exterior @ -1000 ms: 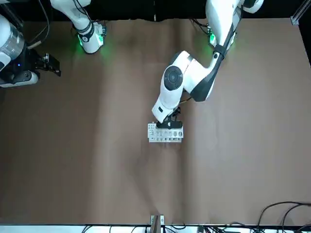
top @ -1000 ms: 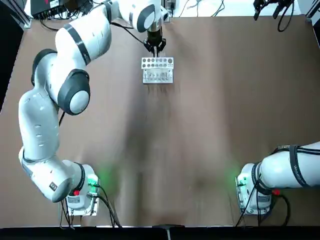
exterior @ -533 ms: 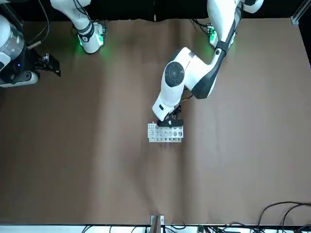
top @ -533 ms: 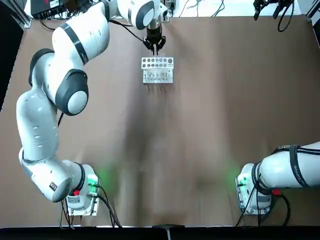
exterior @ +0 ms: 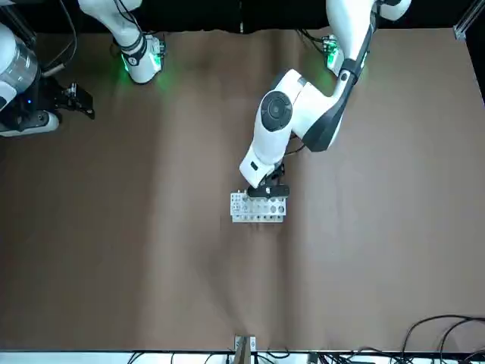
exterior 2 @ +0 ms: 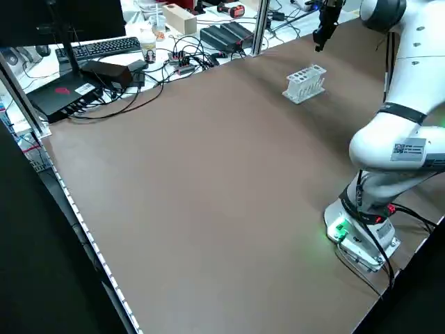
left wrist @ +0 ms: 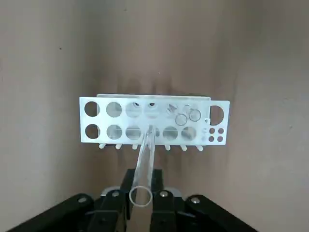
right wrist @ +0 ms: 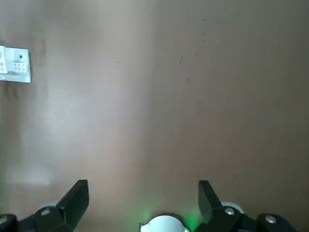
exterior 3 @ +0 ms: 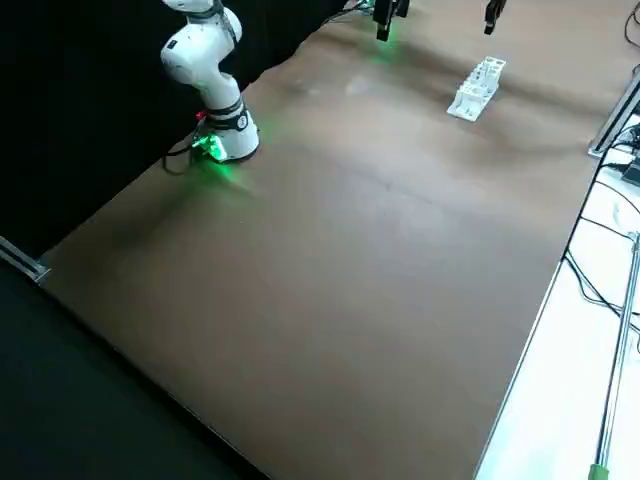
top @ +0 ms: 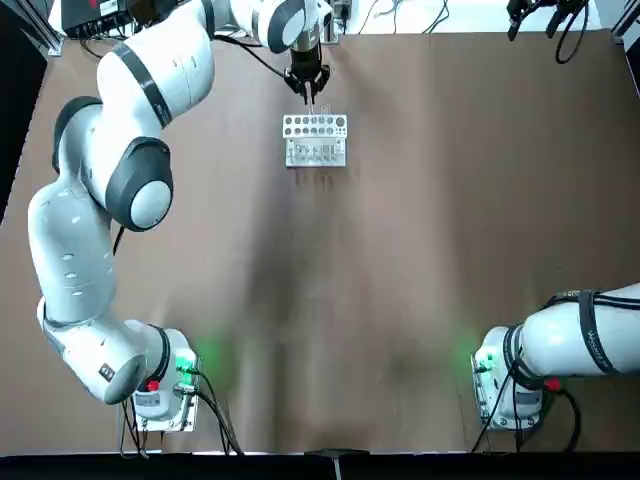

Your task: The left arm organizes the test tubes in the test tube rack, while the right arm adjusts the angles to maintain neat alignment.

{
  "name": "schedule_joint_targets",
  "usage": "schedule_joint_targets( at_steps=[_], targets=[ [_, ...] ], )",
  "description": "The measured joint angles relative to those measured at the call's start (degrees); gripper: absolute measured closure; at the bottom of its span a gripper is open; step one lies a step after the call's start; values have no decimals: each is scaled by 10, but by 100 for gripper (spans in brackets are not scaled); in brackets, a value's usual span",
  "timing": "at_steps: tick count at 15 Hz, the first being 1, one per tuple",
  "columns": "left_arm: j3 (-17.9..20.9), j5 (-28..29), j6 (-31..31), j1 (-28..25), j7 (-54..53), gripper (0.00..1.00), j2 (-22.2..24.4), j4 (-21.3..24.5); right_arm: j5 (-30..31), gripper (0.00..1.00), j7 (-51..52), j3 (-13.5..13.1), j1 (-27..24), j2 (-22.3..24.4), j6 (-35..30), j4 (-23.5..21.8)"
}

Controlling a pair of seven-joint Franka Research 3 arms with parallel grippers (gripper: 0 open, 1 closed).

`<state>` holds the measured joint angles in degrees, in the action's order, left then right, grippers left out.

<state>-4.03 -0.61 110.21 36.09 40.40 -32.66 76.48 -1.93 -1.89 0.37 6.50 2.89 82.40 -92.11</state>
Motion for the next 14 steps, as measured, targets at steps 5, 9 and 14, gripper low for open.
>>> schedule_joint_targets(
  at_steps=[5, 9, 14],
  targets=[
    [0, 0, 1, -4, 0, 80, 0, 0, 0, 0, 0, 0, 0, 0, 0, 0],
    [0, 0, 10, -4, 0, 80, 0, 0, 0, 0, 0, 0, 0, 0, 0, 0],
    [0, 0, 11, -5, 0, 80, -5, 0, 0, 0, 0, 0, 0, 0, 0, 0]
  ],
)
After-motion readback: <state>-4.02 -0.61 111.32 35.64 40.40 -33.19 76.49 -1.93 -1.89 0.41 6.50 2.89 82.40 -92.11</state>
